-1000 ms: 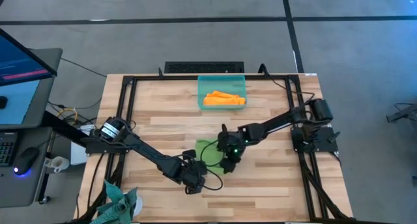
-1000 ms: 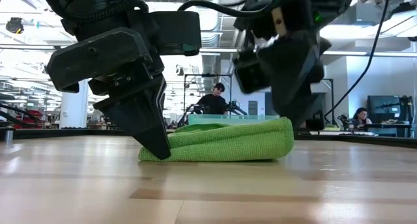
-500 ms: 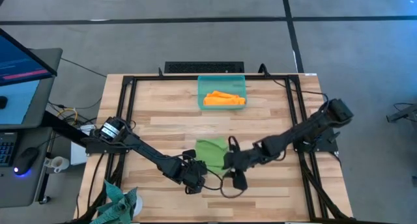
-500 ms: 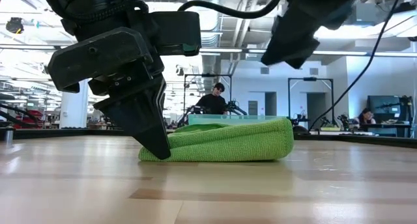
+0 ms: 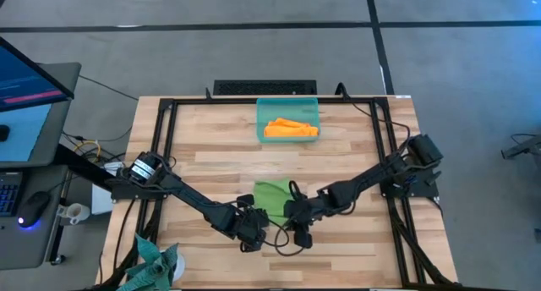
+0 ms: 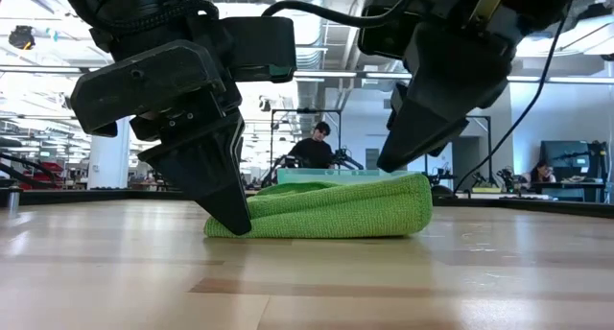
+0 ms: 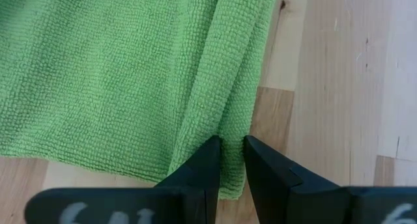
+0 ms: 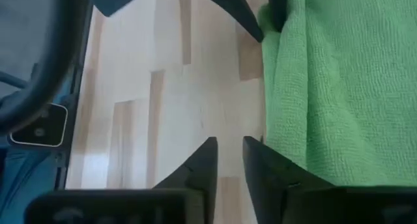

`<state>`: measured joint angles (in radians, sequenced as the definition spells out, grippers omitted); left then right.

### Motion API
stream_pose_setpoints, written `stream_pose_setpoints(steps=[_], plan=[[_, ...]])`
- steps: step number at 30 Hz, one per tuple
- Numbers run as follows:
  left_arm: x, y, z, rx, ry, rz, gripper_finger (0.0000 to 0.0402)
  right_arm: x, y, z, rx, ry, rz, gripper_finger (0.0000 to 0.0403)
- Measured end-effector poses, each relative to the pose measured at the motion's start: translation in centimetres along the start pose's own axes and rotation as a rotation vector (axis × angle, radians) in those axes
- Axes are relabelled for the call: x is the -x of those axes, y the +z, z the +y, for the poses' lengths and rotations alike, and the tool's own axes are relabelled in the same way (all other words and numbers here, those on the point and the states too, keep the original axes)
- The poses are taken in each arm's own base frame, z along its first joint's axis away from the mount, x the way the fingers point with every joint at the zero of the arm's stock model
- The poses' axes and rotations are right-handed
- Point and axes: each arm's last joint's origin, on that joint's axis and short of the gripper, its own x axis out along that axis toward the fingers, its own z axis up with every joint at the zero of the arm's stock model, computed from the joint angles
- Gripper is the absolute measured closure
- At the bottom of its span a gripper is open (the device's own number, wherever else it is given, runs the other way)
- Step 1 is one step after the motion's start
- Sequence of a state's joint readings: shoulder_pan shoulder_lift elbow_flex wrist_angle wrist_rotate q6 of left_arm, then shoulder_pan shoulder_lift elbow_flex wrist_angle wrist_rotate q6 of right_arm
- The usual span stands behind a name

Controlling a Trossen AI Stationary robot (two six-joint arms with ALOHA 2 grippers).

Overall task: Roll microfiber towels into tight, uniform cylinder then place into a basket
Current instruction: Roll the green microfiber towel

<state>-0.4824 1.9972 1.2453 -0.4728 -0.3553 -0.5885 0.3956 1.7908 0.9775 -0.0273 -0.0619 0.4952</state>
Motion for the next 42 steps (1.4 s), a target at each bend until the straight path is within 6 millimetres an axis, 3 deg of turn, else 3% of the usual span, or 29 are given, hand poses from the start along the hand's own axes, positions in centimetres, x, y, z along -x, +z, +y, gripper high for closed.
stream_pose_setpoints(steps=[15, 19, 25, 42], plan=[[0.0, 0.0, 0.0, 0.0, 0.0, 0.0, 0.0336, 0.0, 0.0, -0.2, -0.055, 0.052, 0.033, 0.0381], [0.0, 0.0, 0.0, 0.001, -0.002, -0.003, 0.0336, -0.9, -0.6, -0.9, -0.074, 0.015, 0.074, 0.0396], [0.0, 0.1, -0.1, 0.003, -0.005, -0.007, 0.0336, -1.7, -0.6, -1.7, -0.113, -0.017, 0.065, 0.0387], [0.0, 0.1, -0.1, 0.004, -0.016, -0.003, 0.0336, -1.2, 0.5, -3.3, -0.186, -0.071, 0.008, 0.0385]])
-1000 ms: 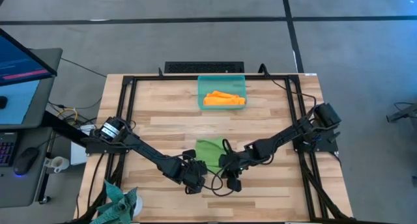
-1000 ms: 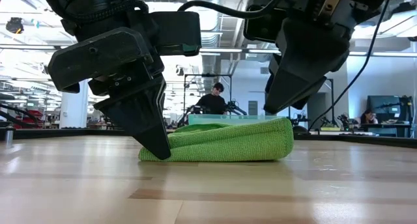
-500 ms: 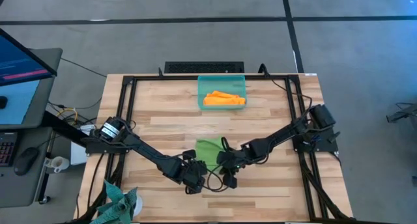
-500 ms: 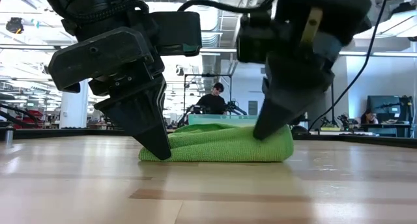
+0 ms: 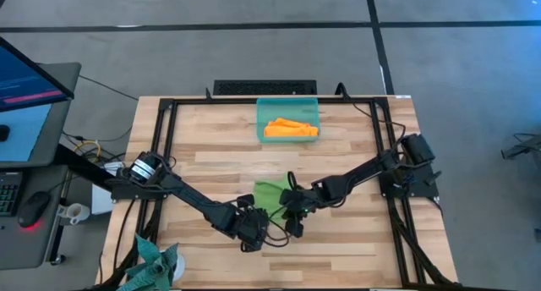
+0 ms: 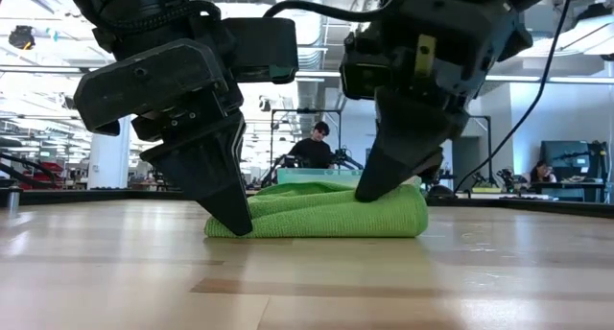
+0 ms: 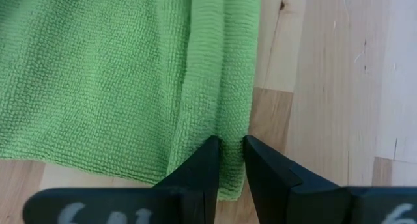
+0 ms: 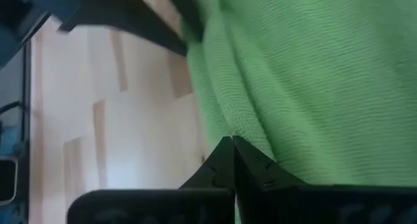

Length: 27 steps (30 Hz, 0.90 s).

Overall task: Roll microfiber towels into tight, uniform cylinder then place into a basket
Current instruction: Roll the green microfiber towel

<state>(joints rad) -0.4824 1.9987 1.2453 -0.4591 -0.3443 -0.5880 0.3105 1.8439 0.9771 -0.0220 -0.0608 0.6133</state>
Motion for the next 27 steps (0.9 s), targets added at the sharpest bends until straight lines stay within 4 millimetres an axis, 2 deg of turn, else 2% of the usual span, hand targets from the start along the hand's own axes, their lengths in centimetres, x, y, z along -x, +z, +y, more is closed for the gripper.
stream_pose_setpoints(steps=[8, 17, 21, 27], plan=[[0.0, 0.1, 0.0, 0.003, -0.004, -0.007, 0.0336, 0.2, -0.3, -1.8, -0.074, -0.148, 0.054, 0.0392], [0.0, 0.1, 0.0, 0.011, 0.003, -0.01, 0.0332, 0.0, -0.6, -1.7, -0.068, -0.151, 0.07, 0.0387], [0.0, 0.1, 0.0, 0.002, 0.005, -0.011, 0.0309, 0.0, -0.6, -1.7, -0.068, -0.152, 0.073, 0.039], [-0.1, 0.1, 0.2, -0.038, -0.013, 0.013, 0.0253, 0.0, -0.8, -1.6, -0.063, -0.153, 0.08, 0.0383]])
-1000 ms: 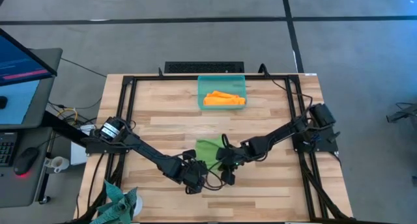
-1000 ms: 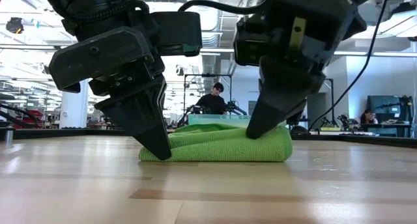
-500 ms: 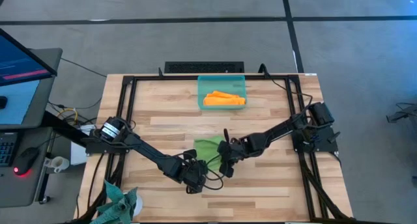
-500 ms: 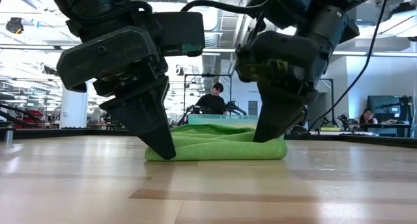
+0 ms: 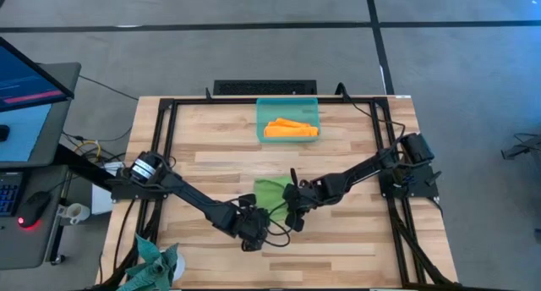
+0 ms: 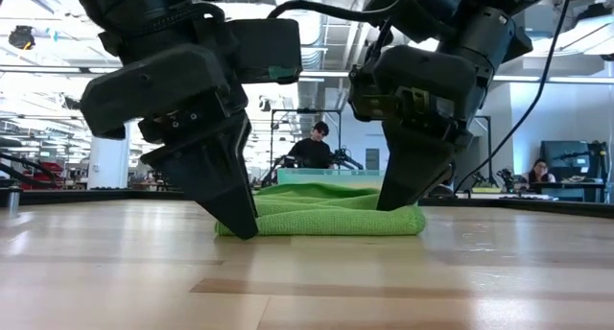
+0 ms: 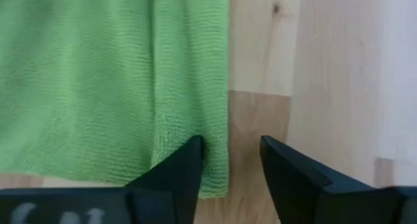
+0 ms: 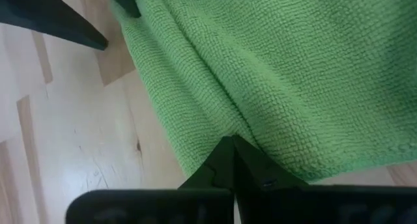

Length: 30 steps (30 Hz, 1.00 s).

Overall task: Roll microfiber towels into tight, uniform cylinder then place into a basket
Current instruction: Roll the green microfiber towel

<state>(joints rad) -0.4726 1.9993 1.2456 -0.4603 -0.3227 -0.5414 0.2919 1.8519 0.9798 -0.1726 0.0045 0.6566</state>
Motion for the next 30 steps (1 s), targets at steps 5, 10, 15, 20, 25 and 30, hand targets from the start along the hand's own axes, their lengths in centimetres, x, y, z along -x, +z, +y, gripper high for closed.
stream_pose_setpoints(steps=[5, 10, 15, 20, 25, 30], plan=[[0.3, 0.5, 0.5, -0.017, -0.114, 0.055, 0.0235, 0.0, -0.5, 0.6, 0.01, 0.006, 0.009, 0.0387], [2.9, 0.4, 0.9, -0.032, -0.112, 0.061, 0.0234, 0.0, -1.3, 1.3, 0.022, 0.012, 0.026, 0.0387], [6.5, 0.9, 0.6, -0.056, -0.014, -0.11, 0.0234, 0.0, -1.7, 1.9, 0.013, 0.022, 0.033, 0.0384], [7.3, 0.9, -1.2, -0.155, 0.008, -0.262, 0.0234, 0.0, -1.8, 1.9, 0.014, 0.023, 0.033, 0.0388], [4.5, 0.8, -2.6, -0.202, -0.136, -0.302, 0.0234, 0.0, -1.8, 1.9, 0.014, 0.022, 0.034, 0.0385], [2.7, 1.1, -1.5, -0.168, -0.075, -0.278, 0.0234, 0.0, -1.8, 2.0, 0.016, 0.021, 0.033, 0.0385]])
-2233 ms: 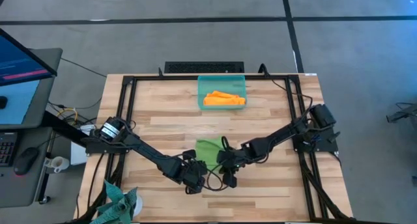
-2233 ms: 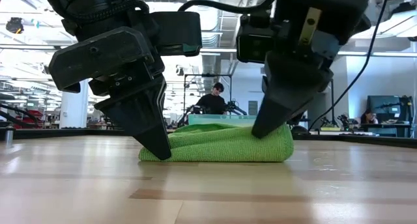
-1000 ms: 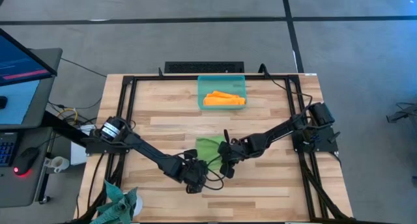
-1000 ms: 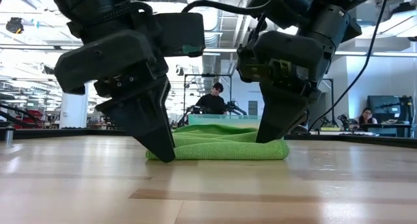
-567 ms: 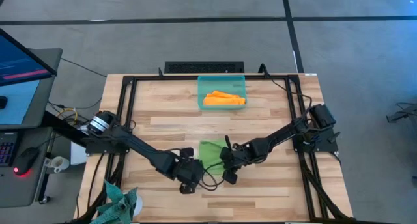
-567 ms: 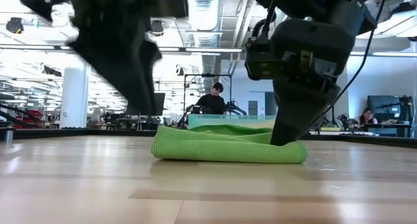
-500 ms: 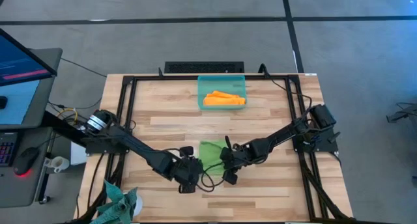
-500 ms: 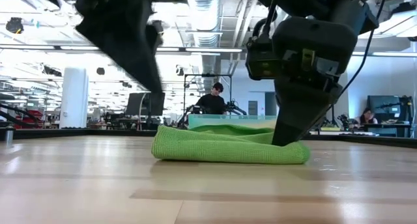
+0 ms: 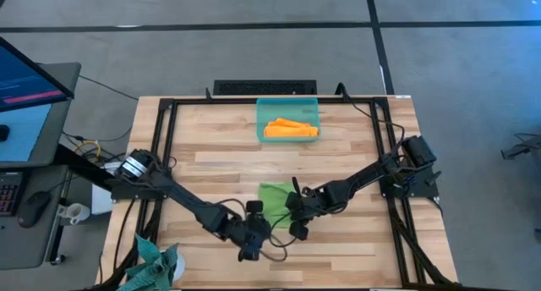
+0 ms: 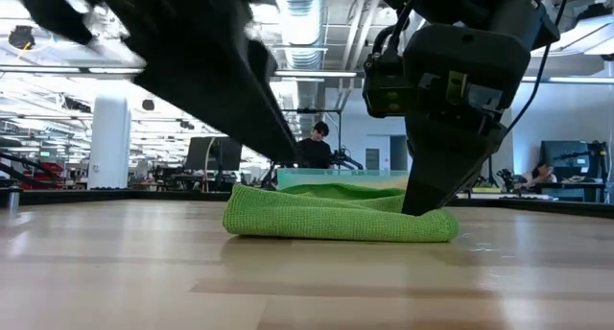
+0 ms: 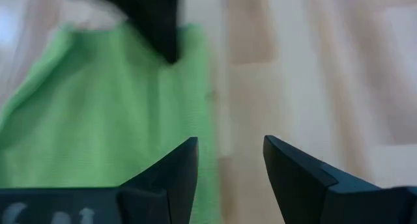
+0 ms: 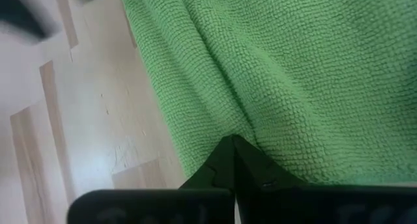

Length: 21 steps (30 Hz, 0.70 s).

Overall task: Roll microfiber towels into tight, uniform cylinder then place into a basket
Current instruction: Roll the green microfiber towel

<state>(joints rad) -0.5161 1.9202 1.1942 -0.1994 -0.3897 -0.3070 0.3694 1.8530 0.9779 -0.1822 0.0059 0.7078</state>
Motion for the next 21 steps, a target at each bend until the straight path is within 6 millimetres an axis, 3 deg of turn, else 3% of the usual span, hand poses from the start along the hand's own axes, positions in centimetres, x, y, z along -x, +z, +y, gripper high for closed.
stream_pose_setpoints(steps=[9, 21], plan=[[-0.9, -0.2, 2.0, 0.046, -0.059, 0.096, 0.0234, 0.0, -0.1, 0.1, 0.004, 0.0, -0.001, 0.0383], [-2.0, -1.0, 2.6, 0.079, -0.042, 0.167, 0.0234, 0.0, -0.1, 0.1, 0.004, 0.001, 0.002, 0.0382]])
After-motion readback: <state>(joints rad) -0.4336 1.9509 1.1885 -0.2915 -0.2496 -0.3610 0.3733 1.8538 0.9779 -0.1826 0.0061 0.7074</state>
